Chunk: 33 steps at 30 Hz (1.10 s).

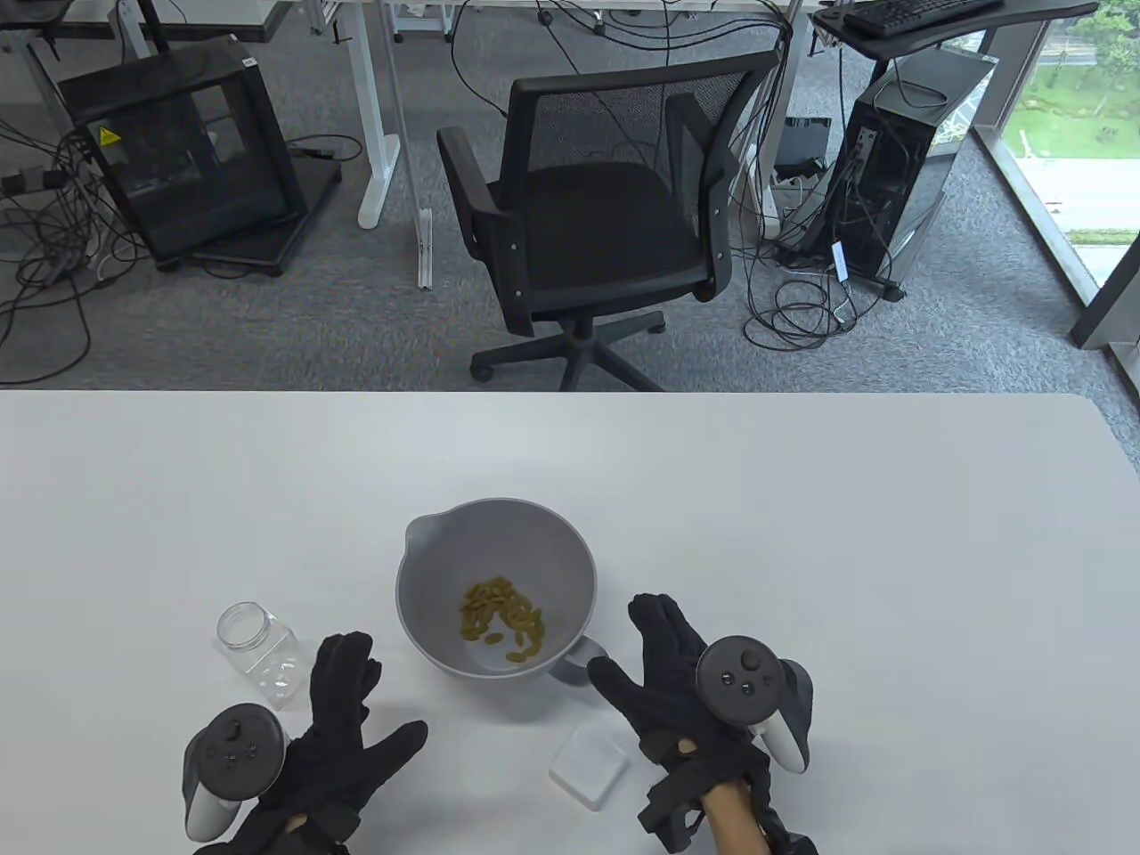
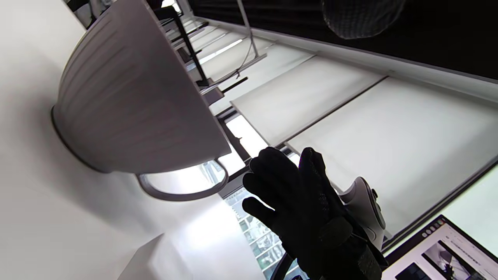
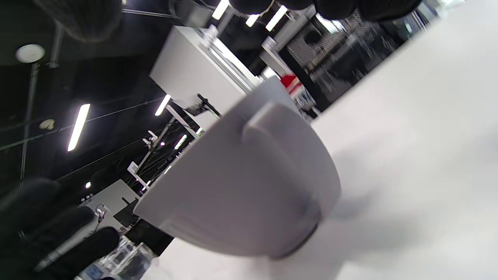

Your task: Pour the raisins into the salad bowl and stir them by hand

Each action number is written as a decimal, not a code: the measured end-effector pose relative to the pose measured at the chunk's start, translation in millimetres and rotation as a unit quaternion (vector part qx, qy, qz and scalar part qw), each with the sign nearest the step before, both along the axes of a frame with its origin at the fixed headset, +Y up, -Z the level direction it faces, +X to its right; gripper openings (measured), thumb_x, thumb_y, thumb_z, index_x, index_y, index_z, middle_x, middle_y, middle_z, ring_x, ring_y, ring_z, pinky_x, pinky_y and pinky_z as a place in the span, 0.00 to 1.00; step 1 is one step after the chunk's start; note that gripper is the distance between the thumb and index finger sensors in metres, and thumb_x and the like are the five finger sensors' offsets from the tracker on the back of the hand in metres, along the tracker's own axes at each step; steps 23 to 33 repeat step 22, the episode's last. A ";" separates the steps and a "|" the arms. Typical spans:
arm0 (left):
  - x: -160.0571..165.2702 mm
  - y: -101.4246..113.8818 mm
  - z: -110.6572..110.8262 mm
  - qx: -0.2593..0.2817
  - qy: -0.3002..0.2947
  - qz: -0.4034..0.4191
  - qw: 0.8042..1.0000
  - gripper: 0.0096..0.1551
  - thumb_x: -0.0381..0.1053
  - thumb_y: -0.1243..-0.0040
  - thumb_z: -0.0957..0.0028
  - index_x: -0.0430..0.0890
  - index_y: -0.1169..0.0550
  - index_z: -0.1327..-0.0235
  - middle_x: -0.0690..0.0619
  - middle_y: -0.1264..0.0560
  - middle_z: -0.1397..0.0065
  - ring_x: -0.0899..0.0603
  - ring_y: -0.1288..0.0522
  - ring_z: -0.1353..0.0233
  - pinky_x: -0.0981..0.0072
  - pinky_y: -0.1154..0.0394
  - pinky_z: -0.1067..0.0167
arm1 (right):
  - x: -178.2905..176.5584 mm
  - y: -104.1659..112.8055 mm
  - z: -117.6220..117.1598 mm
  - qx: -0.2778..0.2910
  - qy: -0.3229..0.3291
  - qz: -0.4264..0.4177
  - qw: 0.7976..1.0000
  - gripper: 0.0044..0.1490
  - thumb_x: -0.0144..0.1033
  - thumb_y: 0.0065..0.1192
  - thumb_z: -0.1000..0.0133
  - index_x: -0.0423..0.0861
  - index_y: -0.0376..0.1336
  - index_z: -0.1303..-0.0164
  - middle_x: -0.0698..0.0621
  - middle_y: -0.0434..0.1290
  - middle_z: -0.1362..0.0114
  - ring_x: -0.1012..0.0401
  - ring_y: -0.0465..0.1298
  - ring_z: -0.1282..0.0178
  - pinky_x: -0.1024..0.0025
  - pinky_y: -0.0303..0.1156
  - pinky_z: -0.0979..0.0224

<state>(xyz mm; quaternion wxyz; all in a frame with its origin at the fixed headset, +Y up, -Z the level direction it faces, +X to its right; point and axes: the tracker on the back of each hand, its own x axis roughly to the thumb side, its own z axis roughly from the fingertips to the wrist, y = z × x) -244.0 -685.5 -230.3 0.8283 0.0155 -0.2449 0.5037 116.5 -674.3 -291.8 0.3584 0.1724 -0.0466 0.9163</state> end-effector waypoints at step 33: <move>4.9 -16.5 -3.2 -0.051 0.001 -0.062 0.997 0.65 0.68 0.44 0.39 0.47 0.76 0.27 0.25 0.80 0.26 0.14 0.60 0.23 0.06 0.52 0.39 | -3.5 -17.0 -3.4 -0.069 0.017 -0.019 0.997 0.62 0.71 0.44 0.44 0.34 0.36 0.19 0.31 0.36 0.17 0.32 0.43 0.22 0.24 0.44 0.31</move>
